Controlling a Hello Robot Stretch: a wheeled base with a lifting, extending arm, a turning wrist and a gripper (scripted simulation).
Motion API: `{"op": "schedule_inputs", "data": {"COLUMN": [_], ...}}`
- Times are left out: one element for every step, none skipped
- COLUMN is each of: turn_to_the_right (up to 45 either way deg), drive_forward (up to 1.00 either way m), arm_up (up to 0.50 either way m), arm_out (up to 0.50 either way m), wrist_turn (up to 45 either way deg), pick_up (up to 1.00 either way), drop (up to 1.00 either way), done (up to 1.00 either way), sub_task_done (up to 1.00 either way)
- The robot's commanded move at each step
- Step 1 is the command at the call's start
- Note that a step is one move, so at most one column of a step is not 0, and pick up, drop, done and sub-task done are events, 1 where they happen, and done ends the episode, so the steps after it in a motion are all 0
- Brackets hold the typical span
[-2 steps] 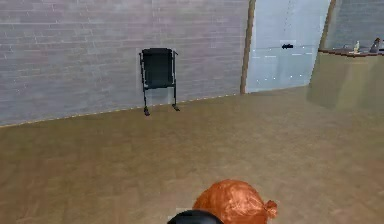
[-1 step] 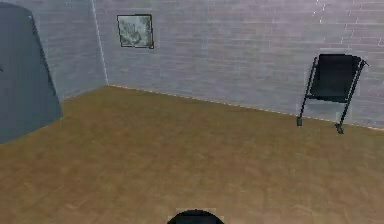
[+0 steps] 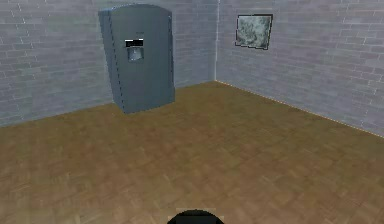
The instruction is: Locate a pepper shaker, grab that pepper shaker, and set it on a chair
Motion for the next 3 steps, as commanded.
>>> {"op": "schedule_inputs", "data": {"turn_to_the_right": [0.0, -45.0, -15.0], "drive_forward": [0.15, 0.00, 0.00], "arm_up": [0.00, 0.00, 0.00], "arm_out": [0.00, 0.00, 0.00], "wrist_turn": [0.0, 0.0, 0.0], "pick_up": [0.00, 0.00, 0.00], "drop": [0.00, 0.00, 0.00], "done": [0.00, 0.00, 0.00], "sub_task_done": [0.00, 0.00, 0.00]}}
